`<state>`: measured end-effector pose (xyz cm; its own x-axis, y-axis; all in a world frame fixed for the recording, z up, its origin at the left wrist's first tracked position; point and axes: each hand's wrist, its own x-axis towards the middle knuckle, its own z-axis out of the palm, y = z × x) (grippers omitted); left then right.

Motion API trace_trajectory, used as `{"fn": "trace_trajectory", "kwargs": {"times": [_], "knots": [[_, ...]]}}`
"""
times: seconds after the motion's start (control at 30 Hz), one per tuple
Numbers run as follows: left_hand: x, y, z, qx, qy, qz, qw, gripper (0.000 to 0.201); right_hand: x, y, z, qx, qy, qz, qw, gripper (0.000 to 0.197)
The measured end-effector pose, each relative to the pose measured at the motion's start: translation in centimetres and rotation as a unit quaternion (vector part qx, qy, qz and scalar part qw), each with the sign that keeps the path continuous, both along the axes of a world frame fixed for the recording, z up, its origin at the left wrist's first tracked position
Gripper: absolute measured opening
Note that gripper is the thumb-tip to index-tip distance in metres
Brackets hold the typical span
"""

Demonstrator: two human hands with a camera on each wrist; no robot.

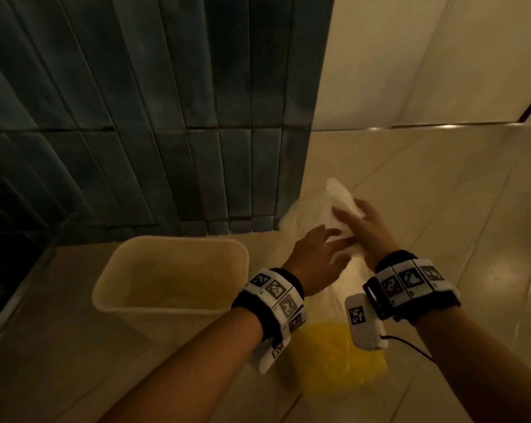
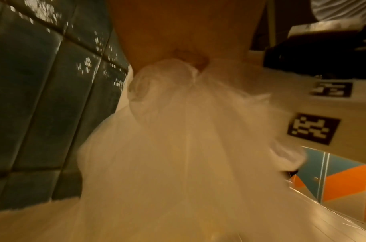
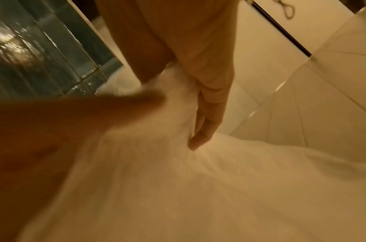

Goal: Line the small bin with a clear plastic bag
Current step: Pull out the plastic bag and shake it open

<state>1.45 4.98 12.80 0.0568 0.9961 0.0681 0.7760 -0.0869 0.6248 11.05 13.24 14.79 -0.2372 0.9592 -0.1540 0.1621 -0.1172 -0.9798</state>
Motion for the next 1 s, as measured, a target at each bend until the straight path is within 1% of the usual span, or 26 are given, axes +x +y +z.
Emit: {"fn": "trace_trajectory", "kwargs": {"times": [0.03,0.07,0.1,0.13,0.2,0.23,0.27,0.3,0.37,0.4,0.47,0.53,0.6,0.63,0.67,0.7,0.73,0.8,0.87,0.9,0.93,1.0], "knots": [[-0.3,-0.3,1.0,0.03,-0.017,-0.002,0.999,0.041,0.2,-0.1,0.9,0.021,0.021,-0.007,1.0,0.04],[-0.7,-0.7,2.0,0.066,-0.054,0.004,0.996,0.04,0.5,-0.1,1.7,0.035,0.037,-0.013,0.999,0.032],[-1.2,-0.9,2.9,0.111,-0.093,0.021,0.989,0.038,0.8,-0.2,2.5,0.047,0.046,-0.017,0.998,0.029],[-1.9,-1.2,3.8,0.163,-0.108,0.051,0.979,0.036,1.1,-0.2,3.2,0.057,0.05,-0.017,0.997,0.028],[-3.5,-1.1,5.2,0.262,-0.085,0.142,0.951,0.033,1.6,-0.4,4.5,0.074,0.058,-0.01,0.995,0.03],[-4.4,-0.9,5.7,0.291,-0.082,0.185,0.935,0.036,1.9,-0.6,5.2,0.083,0.064,-0.002,0.994,0.031],[-5.0,-0.7,6.3,0.29,-0.098,0.212,0.928,0.045,2.1,-0.8,5.8,0.091,0.073,0.008,0.993,0.032],[-5.4,-0.7,6.8,0.256,-0.136,0.212,0.933,0.057,2.3,-1.1,6.4,0.095,0.085,0.017,0.992,0.032],[-5.5,-0.5,7.6,0.151,-0.221,0.154,0.951,0.077,2.5,-1.6,7.5,0.095,0.114,0.048,0.988,0.033],[-5.3,-0.5,8.0,0.121,-0.236,0.119,0.957,0.079,2.4,-1.9,7.9,0.09,0.127,0.069,0.985,0.033],[-4.6,-0.5,8.7,0.114,-0.23,0.079,0.963,0.071,2.2,-2.4,8.7,0.068,0.156,0.119,0.978,0.039],[-3.9,-0.4,9.1,0.124,-0.218,0.077,0.965,0.061,2.0,-2.9,9.4,0.036,0.193,0.17,0.966,0.049],[-3.2,-0.1,9.0,0.124,-0.213,0.079,0.966,0.063,1.9,-3.2,10.2,0.032,0.213,0.216,0.953,0.058],[-2.9,0.0,8.9,0.124,-0.194,0.079,0.97,0.067,1.8,-3.3,10.5,0.038,0.212,0.225,0.95,0.064],[-2.5,0.1,8.8,0.124,-0.166,0.081,0.975,0.071,1.6,-3.3,10.8,0.051,0.205,0.219,0.953,0.067],[-2.2,0.1,8.8,0.127,-0.143,0.082,0.978,0.074,1.4,-3.3,10.9,0.07,0.193,0.201,0.958,0.064],[-1.9,0.1,9.0,0.129,-0.133,0.082,0.979,0.078,1.2,-3.1,11.0,0.095,0.182,0.176,0.963,0.056],[-1.8,-0.1,9.5,0.129,-0.156,0.064,0.977,0.091,1.0,-2.6,11.0,0.126,0.173,0.123,0.969,0.041],[-2.1,-0.5,9.9,0.116,-0.196,0.04,0.973,0.099,1.3,-1.8,11.3,0.123,0.194,0.092,0.969,0.037],[-2.3,-0.8,10.1,0.101,-0.216,0.034,0.971,0.097,1.5,-1.4,11.6,0.117,0.21,0.085,0.967,0.037],[-2.6,-1.1,10.2,0.085,-0.233,0.031,0.968,0.091,1.9,-0.9,12.0,0.115,0.227,0.081,0.964,0.036],[-3.3,-1.9,10.3,0.05,-0.251,0.027,0.966,0.073,2.5,0.0,13.1,0.123,0.263,0.069,0.955,0.029]]}}
